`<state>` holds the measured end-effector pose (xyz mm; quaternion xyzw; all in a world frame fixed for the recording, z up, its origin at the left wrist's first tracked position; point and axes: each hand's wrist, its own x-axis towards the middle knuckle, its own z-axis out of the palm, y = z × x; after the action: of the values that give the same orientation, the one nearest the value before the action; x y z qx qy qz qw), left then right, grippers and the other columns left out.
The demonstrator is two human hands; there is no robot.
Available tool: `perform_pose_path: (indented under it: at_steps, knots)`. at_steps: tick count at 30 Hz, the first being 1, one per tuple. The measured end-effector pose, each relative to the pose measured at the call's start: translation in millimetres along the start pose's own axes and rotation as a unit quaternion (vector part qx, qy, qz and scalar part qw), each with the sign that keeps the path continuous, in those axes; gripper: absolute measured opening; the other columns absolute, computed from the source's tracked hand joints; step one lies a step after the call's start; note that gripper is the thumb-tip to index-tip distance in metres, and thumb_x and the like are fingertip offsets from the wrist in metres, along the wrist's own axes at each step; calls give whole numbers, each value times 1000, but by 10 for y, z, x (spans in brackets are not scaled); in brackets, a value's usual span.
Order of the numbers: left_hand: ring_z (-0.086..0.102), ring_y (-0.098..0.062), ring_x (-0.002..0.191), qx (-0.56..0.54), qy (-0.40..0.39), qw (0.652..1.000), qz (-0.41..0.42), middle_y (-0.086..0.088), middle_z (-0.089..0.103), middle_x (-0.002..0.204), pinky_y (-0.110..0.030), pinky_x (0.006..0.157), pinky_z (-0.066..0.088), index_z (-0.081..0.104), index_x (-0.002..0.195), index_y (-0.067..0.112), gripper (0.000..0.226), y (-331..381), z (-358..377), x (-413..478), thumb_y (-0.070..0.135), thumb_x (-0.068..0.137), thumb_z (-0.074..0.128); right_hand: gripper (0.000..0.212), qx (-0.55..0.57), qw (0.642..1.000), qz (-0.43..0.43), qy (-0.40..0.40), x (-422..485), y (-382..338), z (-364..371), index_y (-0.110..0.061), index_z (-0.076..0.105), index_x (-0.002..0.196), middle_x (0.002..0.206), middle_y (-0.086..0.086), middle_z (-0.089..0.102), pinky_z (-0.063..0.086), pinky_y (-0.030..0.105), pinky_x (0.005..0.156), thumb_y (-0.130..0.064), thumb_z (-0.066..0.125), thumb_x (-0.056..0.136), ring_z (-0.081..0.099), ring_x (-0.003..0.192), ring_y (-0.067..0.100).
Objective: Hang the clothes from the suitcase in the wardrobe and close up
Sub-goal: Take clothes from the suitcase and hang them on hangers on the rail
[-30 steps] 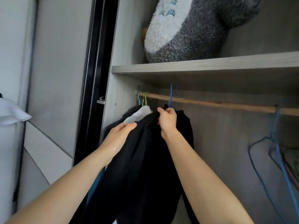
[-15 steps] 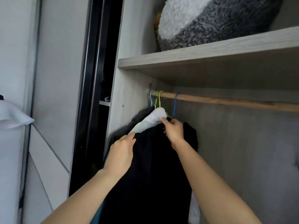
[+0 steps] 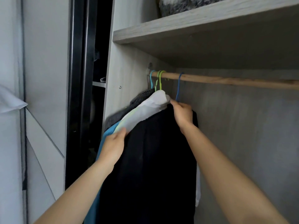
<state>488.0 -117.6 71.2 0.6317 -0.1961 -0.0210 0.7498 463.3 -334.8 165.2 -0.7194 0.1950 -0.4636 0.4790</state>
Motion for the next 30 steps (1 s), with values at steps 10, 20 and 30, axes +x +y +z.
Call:
perform_pose_path:
  at_steps: [10, 20, 30]
  knots:
    - [28, -7, 41, 271, 9, 936, 224, 8, 26, 44, -22, 42, 27, 31, 56, 16, 48, -484, -201, -91, 35, 92, 57, 33, -49, 998, 4, 26, 74, 4, 212, -18, 60, 72, 90, 8, 67, 38, 48, 104, -37, 46, 96, 62, 93, 31]
    - [66, 2, 79, 271, -82, 959, 10, 15, 72, 85, -20, 77, 54, 68, 102, 30, 17, -1103, -320, -653, 20, 89, 64, 67, -177, 971, -161, 27, -859, 838, 310, -18, 13, 156, 164, 1, 10, 14, 47, 114, -44, 37, 99, 9, 149, 20]
    - [53, -20, 122, 316, -21, 938, -144, -4, 56, 132, -20, 93, 37, 49, 138, 16, 51, -1574, -1417, -2314, 10, 90, 62, 57, -192, 973, -65, -109, -3439, 1410, 257, -11, 35, 145, 142, 8, 37, 24, 35, 102, -24, 57, 94, 34, 129, 24]
